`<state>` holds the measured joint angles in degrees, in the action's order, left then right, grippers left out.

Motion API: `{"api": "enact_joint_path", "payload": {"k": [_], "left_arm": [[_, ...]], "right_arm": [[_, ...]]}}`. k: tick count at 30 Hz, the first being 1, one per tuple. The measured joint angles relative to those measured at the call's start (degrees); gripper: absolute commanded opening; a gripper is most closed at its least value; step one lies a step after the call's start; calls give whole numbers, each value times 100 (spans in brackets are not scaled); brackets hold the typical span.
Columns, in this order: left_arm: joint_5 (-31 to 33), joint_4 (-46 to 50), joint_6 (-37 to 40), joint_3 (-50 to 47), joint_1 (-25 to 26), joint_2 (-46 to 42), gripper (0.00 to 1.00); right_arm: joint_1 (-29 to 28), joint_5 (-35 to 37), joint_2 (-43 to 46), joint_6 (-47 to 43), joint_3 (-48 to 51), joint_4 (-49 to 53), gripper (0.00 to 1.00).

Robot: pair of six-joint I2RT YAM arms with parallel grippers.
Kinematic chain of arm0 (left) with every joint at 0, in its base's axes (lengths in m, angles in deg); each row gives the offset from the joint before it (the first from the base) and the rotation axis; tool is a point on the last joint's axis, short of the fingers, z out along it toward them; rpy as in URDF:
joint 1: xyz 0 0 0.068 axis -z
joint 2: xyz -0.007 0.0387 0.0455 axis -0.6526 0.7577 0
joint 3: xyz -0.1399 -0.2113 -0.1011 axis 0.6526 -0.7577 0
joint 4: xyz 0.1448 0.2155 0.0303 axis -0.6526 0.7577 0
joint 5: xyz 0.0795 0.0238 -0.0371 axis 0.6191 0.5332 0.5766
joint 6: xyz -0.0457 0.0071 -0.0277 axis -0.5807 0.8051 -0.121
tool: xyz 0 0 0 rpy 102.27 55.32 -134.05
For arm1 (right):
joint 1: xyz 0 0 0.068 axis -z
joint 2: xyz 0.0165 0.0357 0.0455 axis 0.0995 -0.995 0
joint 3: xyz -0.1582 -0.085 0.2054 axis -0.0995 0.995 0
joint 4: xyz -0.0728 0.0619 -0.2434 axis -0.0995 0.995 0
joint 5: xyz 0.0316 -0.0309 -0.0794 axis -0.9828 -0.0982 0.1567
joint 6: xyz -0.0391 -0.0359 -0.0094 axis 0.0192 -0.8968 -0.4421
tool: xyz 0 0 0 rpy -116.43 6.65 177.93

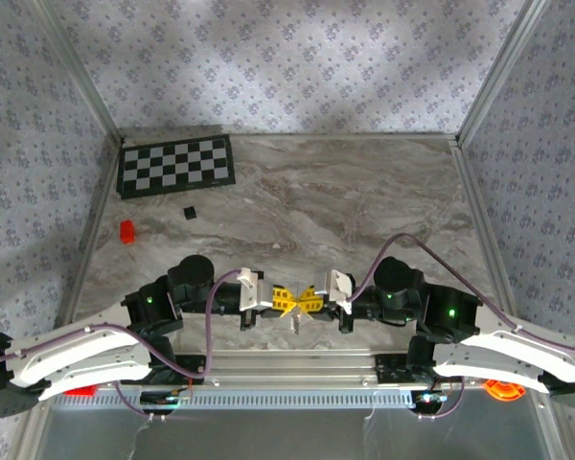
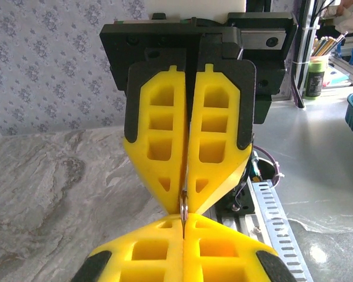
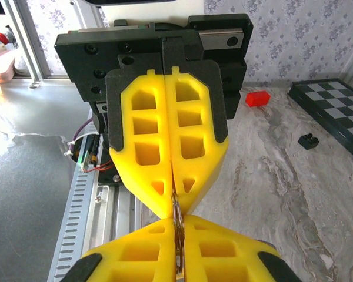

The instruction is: Put the keys on the keyring

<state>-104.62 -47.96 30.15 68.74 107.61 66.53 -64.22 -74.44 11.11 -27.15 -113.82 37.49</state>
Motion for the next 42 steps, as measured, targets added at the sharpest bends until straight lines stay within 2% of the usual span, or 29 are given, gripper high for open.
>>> {"api": "enact_joint_path", "payload": {"k": [3, 10, 13, 17, 22, 33, 42], "left_arm": [[20, -125, -31, -105, 0, -81, 0], [166, -295, -61, -203, 0, -157, 0], [514, -184, -13, -199, 31, -157, 19], [1119, 238, 17, -63, 39, -140, 25], [1609, 728, 125, 186, 39, 9, 25], [1392, 741, 138, 229, 31, 101, 25], [1001, 481, 28, 168, 26, 293, 29]], "right_arm": [[11, -66, 2, 2, 13, -28, 1], [35, -125, -20, 15, 11, -90, 0], [81, -37, -114, -22, -59, 17, 0], [85, 184, -382, -74, -317, 435, 0], [85, 531, -699, -221, -614, 796, 0], [52, 730, -881, -289, -837, 1416, 0], [52, 743, -909, -289, -839, 1475, 0]]}}
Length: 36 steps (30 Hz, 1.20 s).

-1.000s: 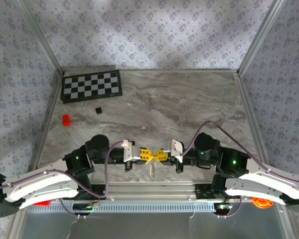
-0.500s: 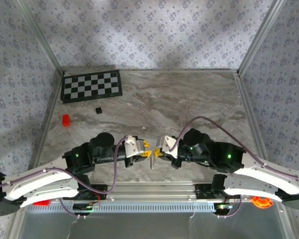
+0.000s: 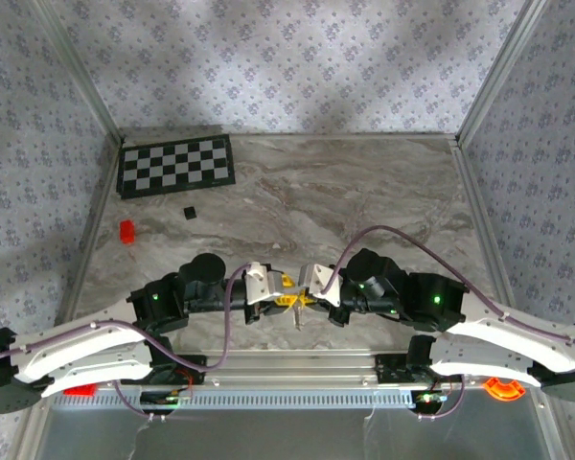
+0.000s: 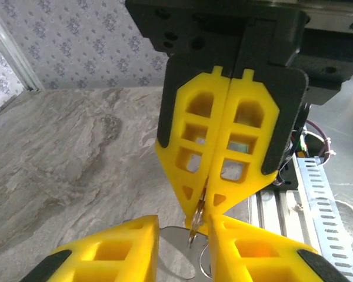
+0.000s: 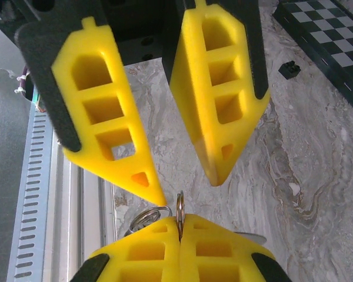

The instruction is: Put the keys on the keyring

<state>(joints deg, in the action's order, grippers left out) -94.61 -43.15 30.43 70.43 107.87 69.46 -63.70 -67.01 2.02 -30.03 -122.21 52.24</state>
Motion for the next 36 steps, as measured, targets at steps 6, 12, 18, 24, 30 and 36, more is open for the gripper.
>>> {"api": "enact_joint_path", "payload": {"k": [6, 12, 18, 24, 30, 36], "left_arm": [[-103, -164, -109, -83, 0, -55, 28], [-103, -170, -127, -83, 0, 20, 24], [-103, -201, -125, -114, 0, 96, 19], [-146, -199, -114, -116, 2, 103, 7], [-216, -249, -105, -192, 2, -7, 0], [-354, -356, -111, -304, 0, -212, 0]], "right_arm": [[0, 44, 0, 0, -17, 63, 0], [-13, 39, 0, 2, -31, 63, 0], [-50, 35, 0, 2, -31, 70, 0], [-48, 26, 0, 2, -31, 66, 0], [-57, -26, 20, 2, -31, 55, 0], [-98, -175, 33, 24, -31, -66, 15]]}}
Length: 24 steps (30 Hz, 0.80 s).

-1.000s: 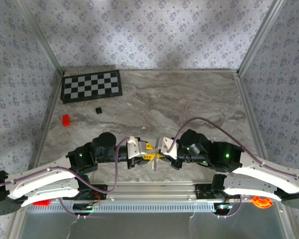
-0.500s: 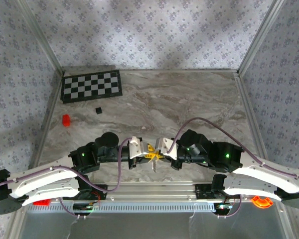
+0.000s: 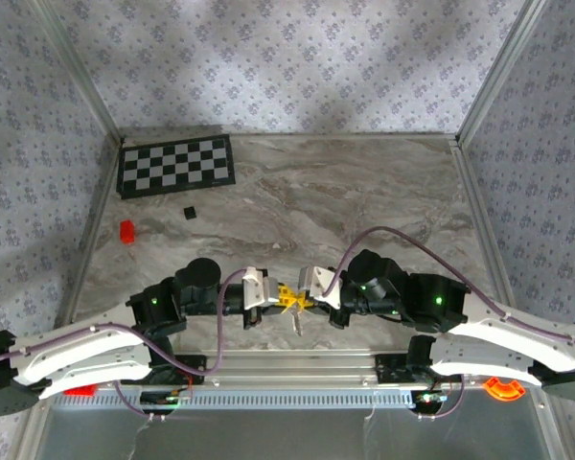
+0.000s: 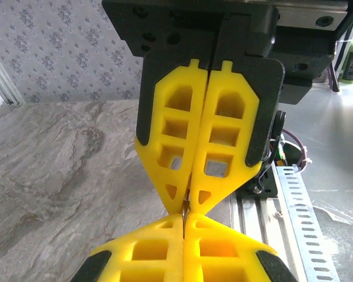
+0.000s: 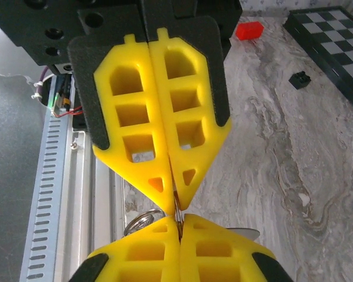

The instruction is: Put the keys on the keyring

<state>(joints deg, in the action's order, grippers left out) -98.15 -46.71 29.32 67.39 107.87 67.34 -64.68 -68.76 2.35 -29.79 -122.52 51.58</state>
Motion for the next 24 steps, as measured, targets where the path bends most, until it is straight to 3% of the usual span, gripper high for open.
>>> {"api": "enact_joint_path", "payload": {"k": [4, 11, 24], "left_arm": [[-181, -87, -70, -4, 0, -66, 0], [-446, -197, -173, -4, 0, -173, 0], [-610, -407, -212, -4, 0, -214, 0]], "right_arm": [[-7, -28, 74, 24, 0, -35, 20], [-28, -98, 286, 48, 2, -59, 15], [-55, -382, 343, 44, 46, -273, 17]]}}
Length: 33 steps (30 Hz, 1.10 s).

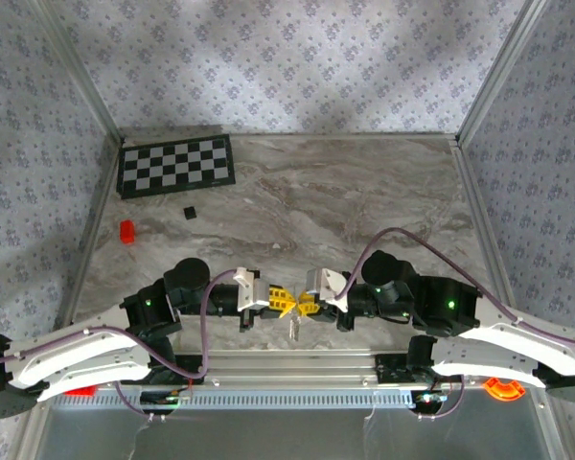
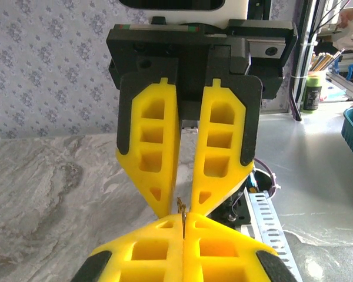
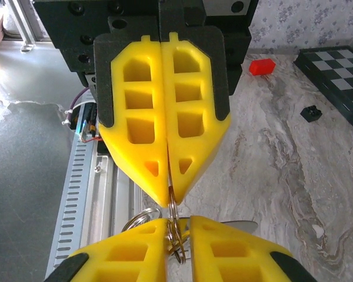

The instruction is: Put the keys on the keyring

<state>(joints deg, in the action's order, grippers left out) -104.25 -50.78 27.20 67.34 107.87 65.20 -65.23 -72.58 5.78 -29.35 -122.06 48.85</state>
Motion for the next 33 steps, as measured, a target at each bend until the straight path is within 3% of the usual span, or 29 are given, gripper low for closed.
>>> {"api": "enact_joint_path", "payload": {"k": [6, 11, 18, 21, 25, 33], "left_arm": [[2, -101, 7, -7, 0, 0, 0], [2, -350, 24, -133, 0, -26, 0], [46, -511, 33, -173, 2, -20, 0], [146, -450, 114, -164, 7, 33, 10], [356, 15, 227, -31, 0, 195, 22], [680, 1088, 247, 431, 0, 540, 20]], "right_arm": [[-4, -61, 17, -4, 48, -39, 12], [-9, -48, 50, -44, 74, -35, 0], [-9, -2, 160, -87, 98, -76, 0], [-9, 98, 260, -131, 199, -122, 0], [-9, 234, 374, -216, 284, -72, 0], [-11, 645, 129, -313, 284, -68, 0]]}}
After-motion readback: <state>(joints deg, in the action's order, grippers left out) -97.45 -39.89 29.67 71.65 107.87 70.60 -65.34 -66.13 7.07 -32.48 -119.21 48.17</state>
